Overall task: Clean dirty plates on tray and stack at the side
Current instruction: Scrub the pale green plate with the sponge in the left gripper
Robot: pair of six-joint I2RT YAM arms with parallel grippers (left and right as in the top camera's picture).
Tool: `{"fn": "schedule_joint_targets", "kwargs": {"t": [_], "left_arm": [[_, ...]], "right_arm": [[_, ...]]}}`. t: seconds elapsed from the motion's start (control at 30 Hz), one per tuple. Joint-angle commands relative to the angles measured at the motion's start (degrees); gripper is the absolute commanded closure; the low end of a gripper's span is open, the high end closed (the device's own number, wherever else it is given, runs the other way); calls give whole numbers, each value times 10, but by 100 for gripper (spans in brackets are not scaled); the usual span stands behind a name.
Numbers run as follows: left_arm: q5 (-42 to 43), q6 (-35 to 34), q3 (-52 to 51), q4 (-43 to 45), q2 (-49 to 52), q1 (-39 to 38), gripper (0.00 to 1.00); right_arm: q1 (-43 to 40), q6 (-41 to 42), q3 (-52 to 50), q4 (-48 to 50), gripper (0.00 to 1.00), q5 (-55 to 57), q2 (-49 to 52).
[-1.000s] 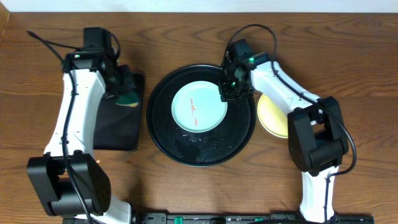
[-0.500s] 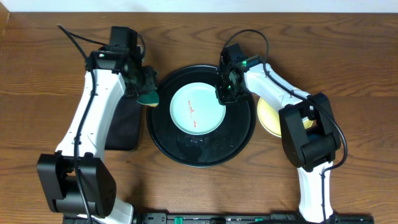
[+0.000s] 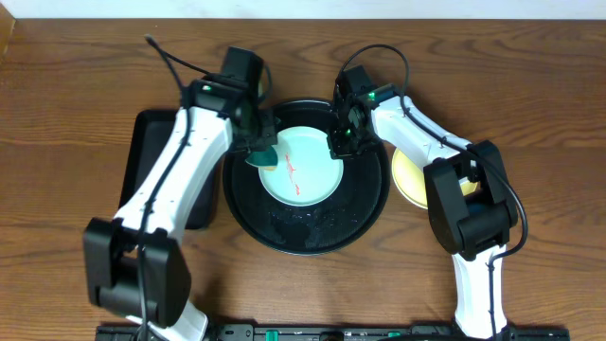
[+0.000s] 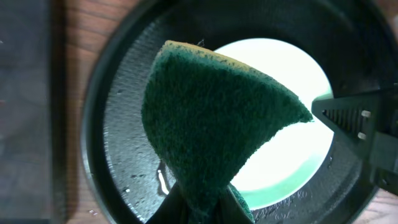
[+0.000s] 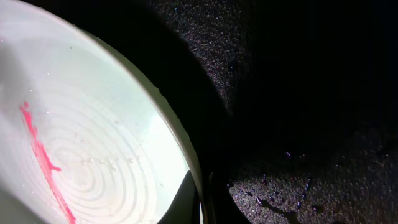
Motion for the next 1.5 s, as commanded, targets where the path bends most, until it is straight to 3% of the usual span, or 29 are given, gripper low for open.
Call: {"fn": "schedule_joint_targets", "kwargs": {"t": [0.0, 0.37, 0.57, 0.77, 0.87, 1.0, 1.2, 1.47], "left_arm": [[-3, -25, 3, 6, 37, -11, 93], [-2, -80, 3, 43, 160, -21, 93], [64, -83, 3, 44, 196, -21, 92], [244, 11, 3, 44, 196, -21, 93], [252, 30, 3, 45, 196, -21, 93], [182, 37, 3, 55, 196, -21, 92], [-63, -44, 3, 28, 196, -35, 93], [-104, -89, 3, 21, 196, -75, 92]], "right_arm": [[2, 16, -10, 5, 99, 11, 42], [2, 22, -10, 5, 99, 24, 42], [2, 22, -10, 7, 99, 24, 42], [2, 22, -10, 8, 99, 24, 42], [2, 22, -10, 8, 99, 24, 42], [2, 22, -10, 8, 99, 24, 42], [2, 22, -10, 8, 99, 26, 42], [3, 24, -10, 8, 99, 37, 42]]}}
